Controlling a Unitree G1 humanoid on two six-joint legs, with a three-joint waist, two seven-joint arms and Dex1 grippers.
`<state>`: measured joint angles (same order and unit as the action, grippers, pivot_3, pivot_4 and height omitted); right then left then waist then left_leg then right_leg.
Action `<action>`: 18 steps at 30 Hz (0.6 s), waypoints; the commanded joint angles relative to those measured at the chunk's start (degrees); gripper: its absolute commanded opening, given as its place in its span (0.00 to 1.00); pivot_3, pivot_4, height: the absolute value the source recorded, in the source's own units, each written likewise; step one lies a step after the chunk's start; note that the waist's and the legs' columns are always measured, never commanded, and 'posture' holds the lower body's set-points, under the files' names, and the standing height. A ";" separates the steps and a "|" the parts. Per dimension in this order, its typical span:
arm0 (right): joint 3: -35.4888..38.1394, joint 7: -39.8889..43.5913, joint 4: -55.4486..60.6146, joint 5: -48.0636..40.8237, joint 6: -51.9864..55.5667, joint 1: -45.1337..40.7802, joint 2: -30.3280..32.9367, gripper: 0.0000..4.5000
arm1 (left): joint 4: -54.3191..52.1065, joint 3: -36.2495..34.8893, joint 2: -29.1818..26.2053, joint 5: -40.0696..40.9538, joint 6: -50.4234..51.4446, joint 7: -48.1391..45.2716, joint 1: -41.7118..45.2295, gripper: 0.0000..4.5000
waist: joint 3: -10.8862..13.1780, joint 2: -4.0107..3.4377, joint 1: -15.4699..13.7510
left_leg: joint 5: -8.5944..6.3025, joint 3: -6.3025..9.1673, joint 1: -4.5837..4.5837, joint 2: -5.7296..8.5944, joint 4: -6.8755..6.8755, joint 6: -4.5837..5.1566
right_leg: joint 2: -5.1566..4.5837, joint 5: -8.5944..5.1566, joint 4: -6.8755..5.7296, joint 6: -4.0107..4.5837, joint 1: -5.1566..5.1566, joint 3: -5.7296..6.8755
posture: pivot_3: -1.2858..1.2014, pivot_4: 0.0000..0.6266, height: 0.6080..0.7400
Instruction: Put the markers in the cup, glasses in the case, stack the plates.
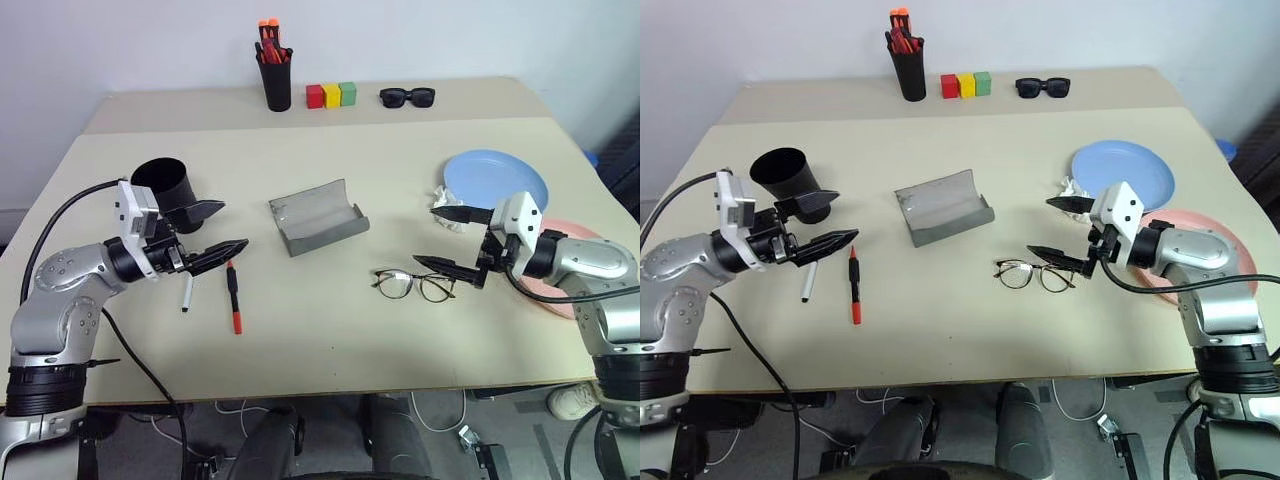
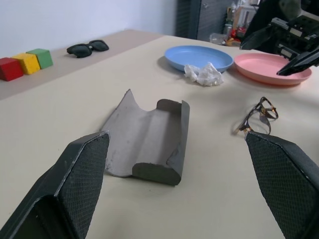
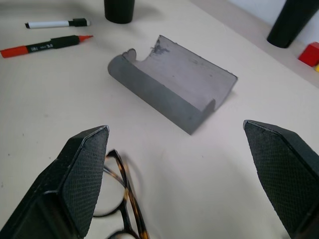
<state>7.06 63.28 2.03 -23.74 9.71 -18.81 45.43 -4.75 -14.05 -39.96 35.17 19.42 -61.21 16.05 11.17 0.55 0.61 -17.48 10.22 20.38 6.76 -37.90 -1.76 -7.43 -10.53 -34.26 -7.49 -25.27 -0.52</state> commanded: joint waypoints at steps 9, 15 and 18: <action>0.60 1.42 -0.50 -0.13 -2.14 -1.08 -0.59 0.98 | -2.92 -1.90 -0.69 -3.67 -0.64 7.33 -2.35 1.00 | 0.00 0.00 -0.01 | -0.01 -0.19 -0.02 -0.06 0.00 0.03 | 0.07 0.09 0.04 -0.06 -0.03 -0.19 | 0.52 0.24 1.00; -2.10 -0.74 0.87 0.66 -2.07 -3.05 -4.63 0.98 | -5.79 -5.55 -3.68 -5.69 2.06 13.36 -5.86 1.00 | 0.00 0.00 0.14 | -0.05 -0.36 -0.03 -0.30 0.00 0.03 | 0.30 0.19 0.11 0.00 -0.10 -0.36 | 0.52 0.24 1.00; -3.68 -2.15 2.67 0.84 -1.15 -3.51 -6.80 0.98 | -6.97 -7.53 -4.09 -4.66 6.07 16.85 -7.59 1.00 | 0.00 0.00 0.03 | -0.10 -0.41 -0.05 -0.44 0.00 -0.02 | 0.45 0.22 0.13 0.04 -0.12 -0.41 | 0.52 0.24 1.00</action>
<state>3.47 62.14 1.15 -22.61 8.54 -20.93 39.25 -9.83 -19.00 -43.31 30.02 24.08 -46.10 8.70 11.17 0.55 0.64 -17.58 9.80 20.33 6.31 -37.90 -1.78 -6.97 -10.31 -34.14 -7.45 -25.40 -0.93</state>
